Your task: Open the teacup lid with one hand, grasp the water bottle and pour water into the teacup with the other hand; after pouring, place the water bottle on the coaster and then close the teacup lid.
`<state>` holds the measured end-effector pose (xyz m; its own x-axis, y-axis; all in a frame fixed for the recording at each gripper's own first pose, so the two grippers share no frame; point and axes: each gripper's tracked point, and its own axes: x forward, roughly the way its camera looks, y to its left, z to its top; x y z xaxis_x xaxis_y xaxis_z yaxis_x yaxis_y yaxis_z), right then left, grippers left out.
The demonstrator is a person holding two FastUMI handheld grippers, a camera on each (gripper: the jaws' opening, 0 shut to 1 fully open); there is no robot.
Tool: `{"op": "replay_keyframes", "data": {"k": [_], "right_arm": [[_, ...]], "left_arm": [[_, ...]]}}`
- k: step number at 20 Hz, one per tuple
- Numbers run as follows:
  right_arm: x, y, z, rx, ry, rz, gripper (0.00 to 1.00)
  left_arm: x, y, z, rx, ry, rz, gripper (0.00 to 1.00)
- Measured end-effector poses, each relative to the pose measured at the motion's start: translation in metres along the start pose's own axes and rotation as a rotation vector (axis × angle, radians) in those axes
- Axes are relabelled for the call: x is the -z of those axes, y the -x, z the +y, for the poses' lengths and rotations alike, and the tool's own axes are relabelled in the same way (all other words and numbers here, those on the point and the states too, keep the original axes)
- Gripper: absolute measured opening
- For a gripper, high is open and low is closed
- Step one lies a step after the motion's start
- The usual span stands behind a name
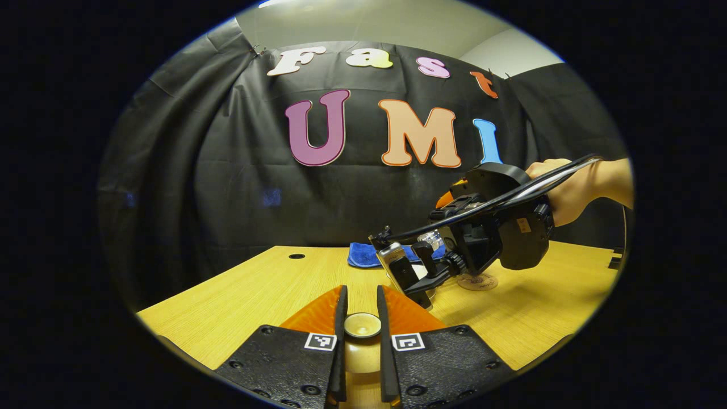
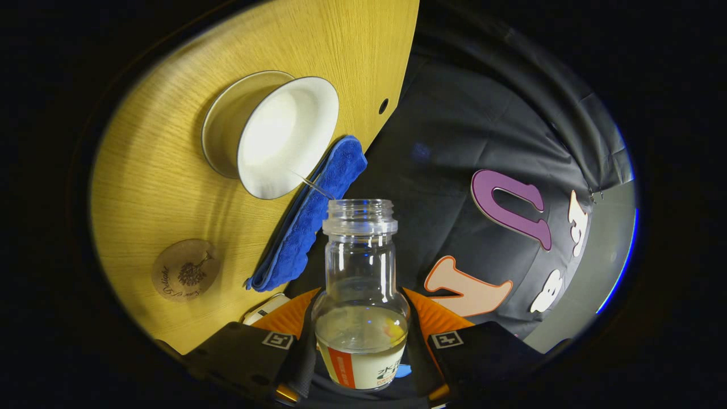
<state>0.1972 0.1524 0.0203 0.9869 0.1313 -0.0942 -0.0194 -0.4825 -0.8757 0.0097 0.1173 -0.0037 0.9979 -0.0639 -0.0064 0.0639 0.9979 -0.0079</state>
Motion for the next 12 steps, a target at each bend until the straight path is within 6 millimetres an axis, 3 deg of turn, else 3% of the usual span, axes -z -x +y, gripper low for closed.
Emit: {"op": "replay_keyframes", "data": {"k": [10, 12], "right_arm": [[-0.007, 0.0, -0.002, -0.006, -0.01, -0.014, 0.73], [-0.011, -0.008, 0.003, -0.036, -0.057, -0.018, 0.72]], "left_arm": [[0.001, 0.0, 0.0, 0.0, 0.0, 0.001, 0.21], [0.0, 0.0, 0.0, 0.0, 0.0, 0.0, 0.21]]}}
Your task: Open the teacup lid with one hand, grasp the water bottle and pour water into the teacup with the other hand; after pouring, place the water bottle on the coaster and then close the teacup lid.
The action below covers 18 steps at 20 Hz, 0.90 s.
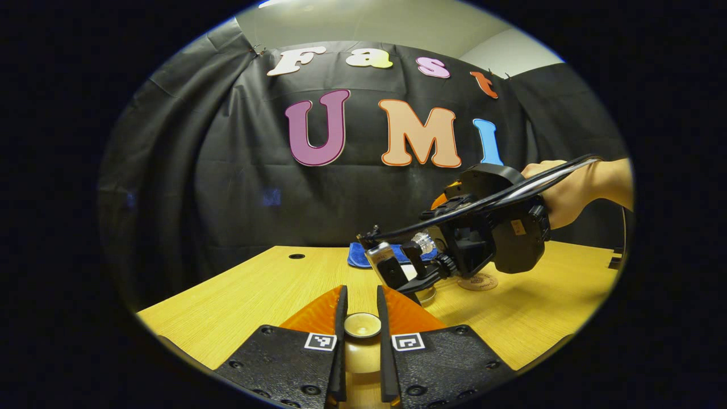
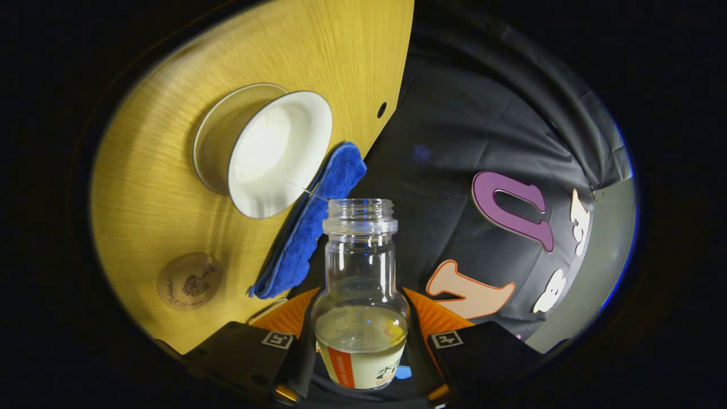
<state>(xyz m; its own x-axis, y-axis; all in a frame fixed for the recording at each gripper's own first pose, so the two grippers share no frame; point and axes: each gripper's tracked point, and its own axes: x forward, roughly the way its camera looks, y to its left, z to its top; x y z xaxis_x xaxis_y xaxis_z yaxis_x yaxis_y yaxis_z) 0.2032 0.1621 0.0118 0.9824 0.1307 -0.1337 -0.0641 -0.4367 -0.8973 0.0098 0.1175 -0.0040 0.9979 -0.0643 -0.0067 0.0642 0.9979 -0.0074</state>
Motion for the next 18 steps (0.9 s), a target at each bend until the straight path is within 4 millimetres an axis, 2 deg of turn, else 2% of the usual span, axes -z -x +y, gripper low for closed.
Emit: {"op": "replay_keyframes", "data": {"k": [3, 4, 6, 8, 10, 12, 13, 14, 15, 18], "right_arm": [[-0.006, -0.002, 0.017, -0.086, -0.143, 0.004, 0.7], [-0.008, -0.001, 0.021, -0.117, -0.212, 0.002, 0.74], [-0.011, 0.001, 0.029, -0.191, -0.375, -0.006, 0.74], [-0.019, 0.004, 0.036, -0.258, -0.544, -0.025, 0.75], [-0.02, 0.006, 0.033, -0.298, -0.717, -0.038, 0.75], [-0.011, 0.005, 0.033, -0.321, -0.922, -0.034, 0.76], [-0.005, 0.001, 0.034, -0.323, -1.047, -0.032, 0.7], [0.002, -0.002, 0.037, -0.332, -1.176, -0.03, 0.73], [0.01, -0.006, 0.038, -0.321, -1.309, -0.033, 0.7], [0.05, -0.008, 0.036, -0.195, -1.643, -0.017, 0.75]], "left_arm": [[0.001, 0.0, 0.0, 0.0, 0.0, 0.0, 0.21], [0.0, 0.0, 0.0, 0.0, 0.0, 0.0, 0.22], [0.0, 0.0, 0.0, 0.0, 0.0, 0.0, 0.2], [0.0, 0.0, 0.0, 0.0, 0.0, 0.0, 0.21], [0.0, 0.0, 0.0, 0.0, 0.0, 0.0, 0.21], [0.001, 0.0, 0.0, 0.0, 0.0, 0.0, 0.21], [0.001, 0.0, 0.0, 0.0, 0.0, 0.0, 0.22], [0.001, 0.0, 0.0, 0.0, -0.001, 0.0, 0.21], [0.0, 0.0, 0.0, 0.0, 0.0, 0.0, 0.2], [0.0, 0.0, 0.0, -0.004, -0.001, 0.0, 0.21]]}}
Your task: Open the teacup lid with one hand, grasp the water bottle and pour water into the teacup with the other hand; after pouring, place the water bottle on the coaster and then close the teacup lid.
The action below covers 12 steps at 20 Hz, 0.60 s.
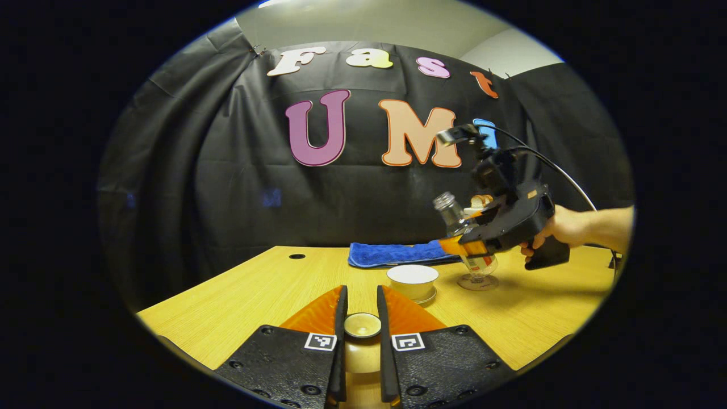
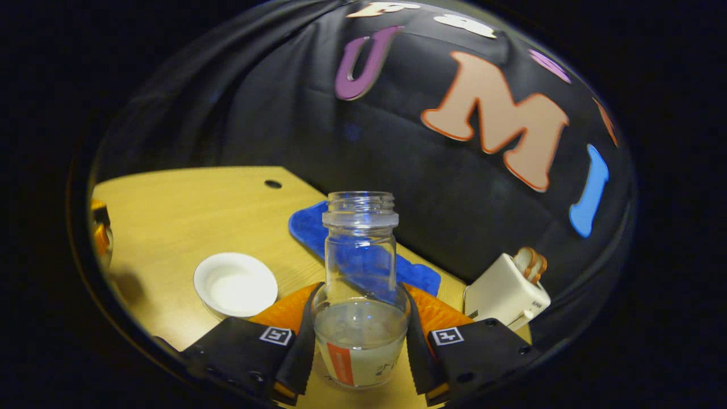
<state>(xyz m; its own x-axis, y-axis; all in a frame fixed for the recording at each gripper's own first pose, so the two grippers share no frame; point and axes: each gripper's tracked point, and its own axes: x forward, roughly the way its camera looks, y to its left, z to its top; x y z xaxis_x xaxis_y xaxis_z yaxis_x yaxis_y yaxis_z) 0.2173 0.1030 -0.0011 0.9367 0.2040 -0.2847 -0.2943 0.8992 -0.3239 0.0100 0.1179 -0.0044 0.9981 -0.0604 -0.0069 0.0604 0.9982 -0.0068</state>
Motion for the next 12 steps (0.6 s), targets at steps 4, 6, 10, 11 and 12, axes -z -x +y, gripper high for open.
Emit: {"op": "replay_keyframes", "data": {"k": [4, 6, 10, 11, 12], "right_arm": [[0.012, 0.006, -0.03, 0.085, -0.254, -0.102, 0.74], [0.012, 0.009, -0.037, 0.108, -0.285, -0.156, 0.74], [0.027, 0.002, -0.034, 0.108, -0.31, -0.172, 0.72], [0.026, 0.003, -0.032, 0.108, -0.308, -0.178, 0.73], [0.024, 0.005, -0.03, 0.115, -0.31, -0.191, 0.75]], "left_arm": [[0.0, 0.0, 0.001, -0.002, 0.0, 0.0, 0.21], [0.0, 0.0, 0.001, -0.003, 0.0, 0.0, 0.21], [0.001, -0.001, 0.001, -0.005, 0.0, 0.0, 0.21], [0.0, 0.0, 0.001, -0.005, 0.0, 0.0, 0.21], [0.0, 0.0, 0.001, -0.005, 0.001, 0.0, 0.21]]}}
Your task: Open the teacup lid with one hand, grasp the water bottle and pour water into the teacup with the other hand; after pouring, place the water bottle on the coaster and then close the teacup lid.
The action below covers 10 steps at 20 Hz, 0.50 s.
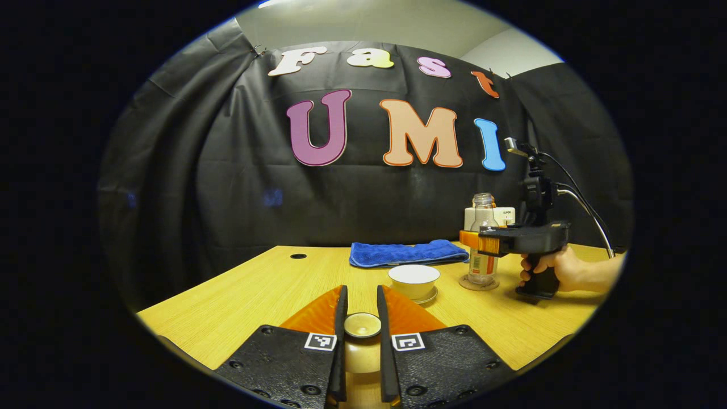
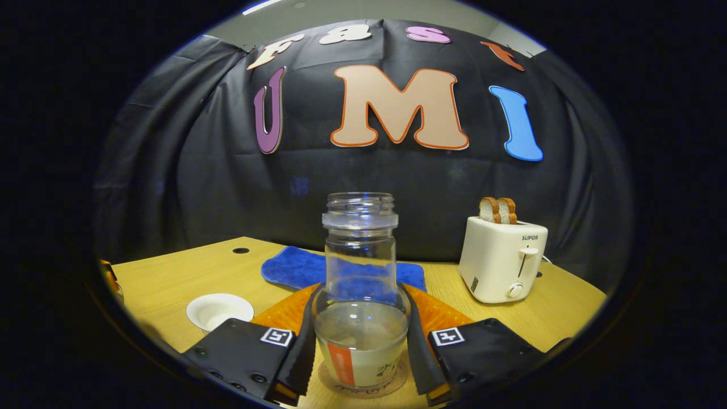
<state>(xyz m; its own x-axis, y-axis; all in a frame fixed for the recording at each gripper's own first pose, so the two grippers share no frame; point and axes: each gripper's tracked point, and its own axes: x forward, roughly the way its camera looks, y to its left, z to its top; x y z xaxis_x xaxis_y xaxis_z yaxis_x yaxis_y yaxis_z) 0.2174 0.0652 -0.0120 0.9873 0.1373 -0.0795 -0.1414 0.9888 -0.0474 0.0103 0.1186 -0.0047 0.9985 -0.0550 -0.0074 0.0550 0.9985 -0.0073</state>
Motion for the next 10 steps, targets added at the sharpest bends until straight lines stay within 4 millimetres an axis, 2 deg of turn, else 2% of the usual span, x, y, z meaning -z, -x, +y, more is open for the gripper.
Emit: {"op": "replay_keyframes", "data": {"k": [4, 10], "right_arm": [[0.0003, 0.0057, 0.0008, 0.012, 0.005, -0.019, 0.75], [0.003, 0.0079, -0.0082, 0.028, -0.065, -0.056, 0.75]], "left_arm": [[0.0002, -0.0002, 0.0003, 0.0, 0.0, -0.001, 0.21], [-0.0007, 0.0003, 0.0003, 0.0, 0.0, -0.001, 0.21]]}}
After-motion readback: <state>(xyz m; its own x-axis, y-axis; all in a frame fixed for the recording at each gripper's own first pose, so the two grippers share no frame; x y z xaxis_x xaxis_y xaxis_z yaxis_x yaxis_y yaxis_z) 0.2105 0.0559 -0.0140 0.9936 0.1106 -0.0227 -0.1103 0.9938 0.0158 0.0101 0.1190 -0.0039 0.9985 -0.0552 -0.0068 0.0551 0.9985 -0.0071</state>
